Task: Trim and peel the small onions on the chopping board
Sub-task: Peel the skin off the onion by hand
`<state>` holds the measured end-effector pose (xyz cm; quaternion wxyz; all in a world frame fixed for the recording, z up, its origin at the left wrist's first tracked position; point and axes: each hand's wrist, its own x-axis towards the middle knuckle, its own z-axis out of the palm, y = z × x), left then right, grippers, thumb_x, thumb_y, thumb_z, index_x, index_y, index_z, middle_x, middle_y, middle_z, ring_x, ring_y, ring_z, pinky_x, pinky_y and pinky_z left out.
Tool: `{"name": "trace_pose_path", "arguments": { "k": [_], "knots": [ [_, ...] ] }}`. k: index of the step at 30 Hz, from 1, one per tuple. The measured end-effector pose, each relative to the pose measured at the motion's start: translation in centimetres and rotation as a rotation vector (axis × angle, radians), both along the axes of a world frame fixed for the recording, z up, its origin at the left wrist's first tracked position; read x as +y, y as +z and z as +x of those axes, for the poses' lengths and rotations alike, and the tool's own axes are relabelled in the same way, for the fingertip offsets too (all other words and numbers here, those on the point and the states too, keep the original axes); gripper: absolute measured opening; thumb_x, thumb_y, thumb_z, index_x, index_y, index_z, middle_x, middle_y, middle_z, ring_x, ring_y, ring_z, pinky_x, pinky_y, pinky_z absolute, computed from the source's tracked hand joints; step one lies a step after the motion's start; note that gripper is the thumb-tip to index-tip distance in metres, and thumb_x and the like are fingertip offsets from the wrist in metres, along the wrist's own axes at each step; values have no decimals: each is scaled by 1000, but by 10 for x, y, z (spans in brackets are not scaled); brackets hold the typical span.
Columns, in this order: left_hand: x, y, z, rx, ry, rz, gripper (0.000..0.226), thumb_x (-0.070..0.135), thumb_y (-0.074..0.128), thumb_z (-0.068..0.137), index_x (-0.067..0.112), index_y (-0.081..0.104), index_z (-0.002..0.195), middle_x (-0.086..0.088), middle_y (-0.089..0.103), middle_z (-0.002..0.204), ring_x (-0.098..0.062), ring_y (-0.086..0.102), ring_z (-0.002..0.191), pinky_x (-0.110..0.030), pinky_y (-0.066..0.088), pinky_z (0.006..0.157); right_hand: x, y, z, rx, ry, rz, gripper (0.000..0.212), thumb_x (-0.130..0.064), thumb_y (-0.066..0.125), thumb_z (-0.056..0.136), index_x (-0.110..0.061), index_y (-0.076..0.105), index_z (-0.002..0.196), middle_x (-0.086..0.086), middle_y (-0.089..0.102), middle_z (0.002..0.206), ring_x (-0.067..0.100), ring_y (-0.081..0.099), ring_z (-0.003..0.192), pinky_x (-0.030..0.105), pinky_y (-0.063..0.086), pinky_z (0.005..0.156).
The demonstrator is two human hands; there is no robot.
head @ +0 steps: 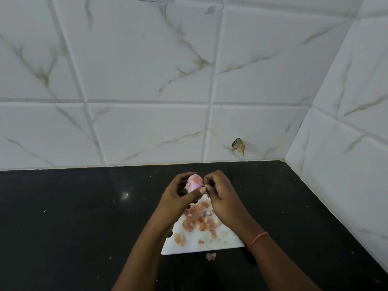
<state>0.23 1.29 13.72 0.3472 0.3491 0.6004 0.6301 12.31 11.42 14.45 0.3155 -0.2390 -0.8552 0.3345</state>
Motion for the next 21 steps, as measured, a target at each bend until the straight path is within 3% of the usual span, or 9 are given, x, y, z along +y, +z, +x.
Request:
{"name": "trace_pose_path", "arguments": {
  "k": [6, 13, 18, 21],
  "knots": [
    [3, -4, 1, 14, -17, -13, 48, 25, 80, 83, 35, 60, 125, 5, 62, 126, -22, 63, 115, -27, 59, 79, 0, -4, -2, -38, -63, -213, 15, -7, 45, 99, -19, 52, 92, 0, 55, 92, 6, 51, 81, 13, 41, 67],
    [3, -6, 0, -13, -34, 18, 49, 12, 76, 85, 39, 60, 123, 5, 61, 127, -23, 61, 116, -23, 55, 73, 2, 5, 1, 73, -59, -394, 9, -14, 49, 100, -20, 54, 97, -3, 60, 95, 5, 59, 85, 6, 45, 67],
    [4, -7, -1, 15, 7, 28, 56, 24, 81, 73, 37, 61, 123, 7, 64, 126, -20, 63, 117, -43, 58, 94, -4, 7, 4, 147, 13, -238, 15, -23, 67, 91, -22, 63, 105, -9, 65, 102, 1, 62, 96, 11, 49, 78],
    [5, -8, 0, 28, 7, 20, 57, 11, 82, 75, 33, 59, 122, 4, 62, 126, -22, 61, 117, -42, 59, 93, -3, 5, 1, 170, -47, -173, 9, -18, 70, 88, -18, 63, 94, -6, 64, 93, 5, 61, 89, 12, 49, 75]
  ]
}}
